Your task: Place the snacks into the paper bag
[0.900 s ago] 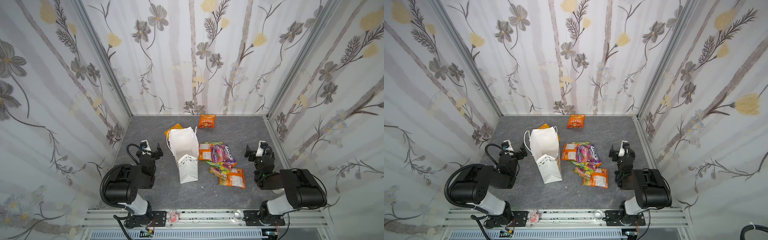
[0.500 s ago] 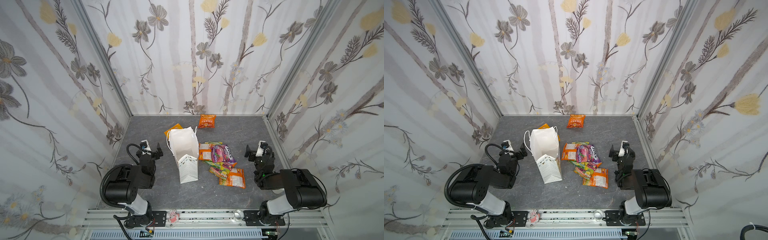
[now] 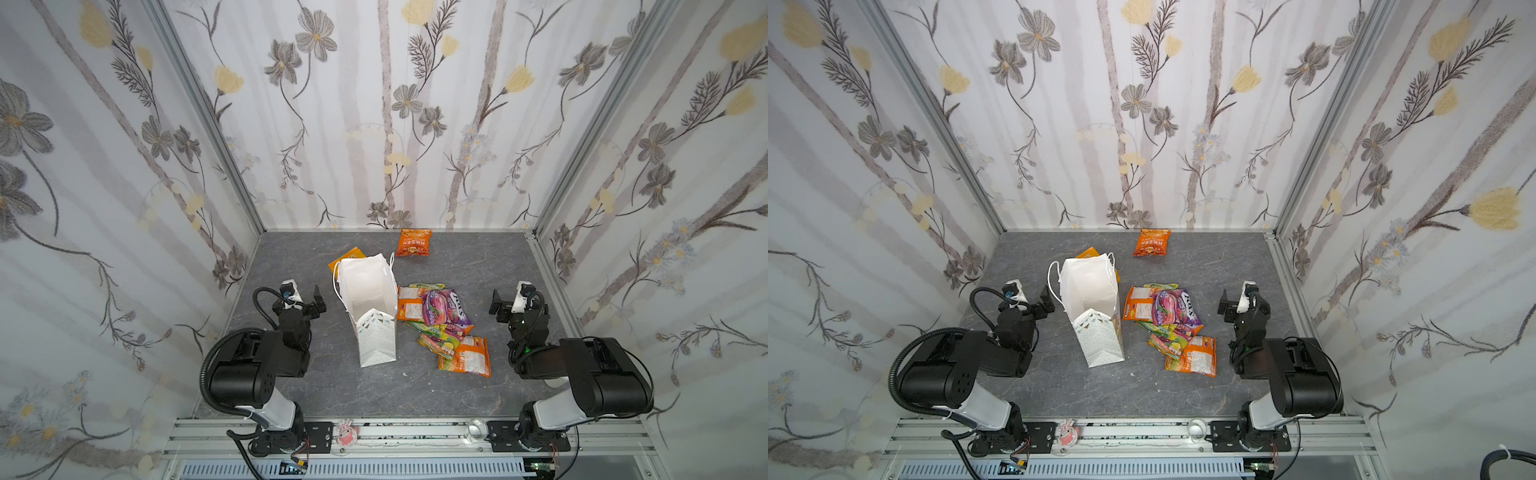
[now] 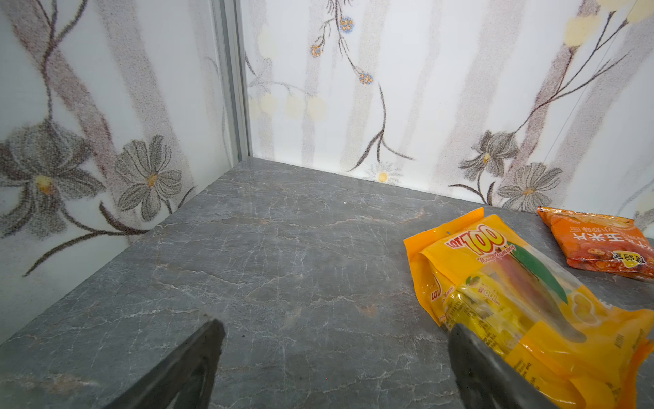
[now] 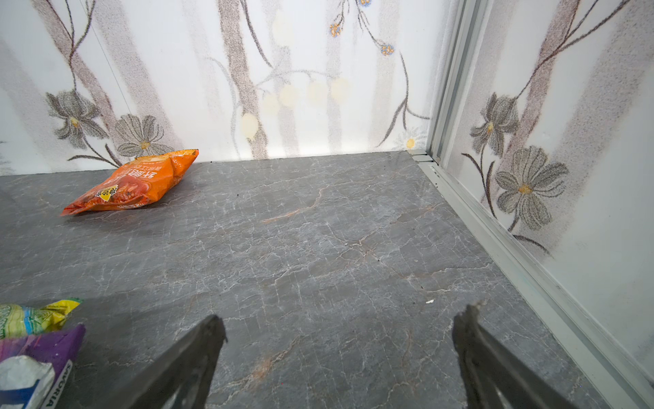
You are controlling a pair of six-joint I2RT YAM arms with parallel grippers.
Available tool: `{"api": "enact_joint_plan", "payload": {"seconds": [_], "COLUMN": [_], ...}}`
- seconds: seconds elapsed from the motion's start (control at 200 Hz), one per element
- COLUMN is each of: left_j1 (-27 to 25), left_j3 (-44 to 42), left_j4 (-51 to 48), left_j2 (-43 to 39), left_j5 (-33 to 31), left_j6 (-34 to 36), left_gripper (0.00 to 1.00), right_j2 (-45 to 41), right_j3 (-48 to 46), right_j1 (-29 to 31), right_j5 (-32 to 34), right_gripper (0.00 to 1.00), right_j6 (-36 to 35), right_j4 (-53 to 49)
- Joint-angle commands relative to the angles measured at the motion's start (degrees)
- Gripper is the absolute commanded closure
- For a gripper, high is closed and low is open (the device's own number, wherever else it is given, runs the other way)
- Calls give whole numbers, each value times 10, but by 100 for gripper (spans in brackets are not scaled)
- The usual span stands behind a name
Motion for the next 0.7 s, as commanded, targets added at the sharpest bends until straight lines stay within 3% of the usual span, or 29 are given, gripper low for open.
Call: {"api": "enact_joint_plan", "payload": {"seconds": [0.0,0.195,0.31,0.415,0.56,0.694], "left_j1": [2,2,2,2,2,2], "left_j3": [4,2,9,59,190,309], "left_j4": [11,13,-44,-242,-595,-839], "left_j2": [1,-1,-58,-166,-293,-366], "left_j5": [3,3,-22,-54,-60,12], "left_j6": [1,2,-9,-55,-167,-207], "left_gripper": [0,0,0,0,0,0], "right_j2": [0,-9,-57,-130,-198,-208], "right_j3": [3,12,22,52,163,250], "right_j1": [0,-2,2,9,23,49], "right_j5": [0,-20,21,29,-10,-71], "right_gripper": [1,0,0,0,0,0], "right_j6": [-6,-12,-4,0,28,26], "right_j4": [24,-2,-56,-164,-405,-541]}}
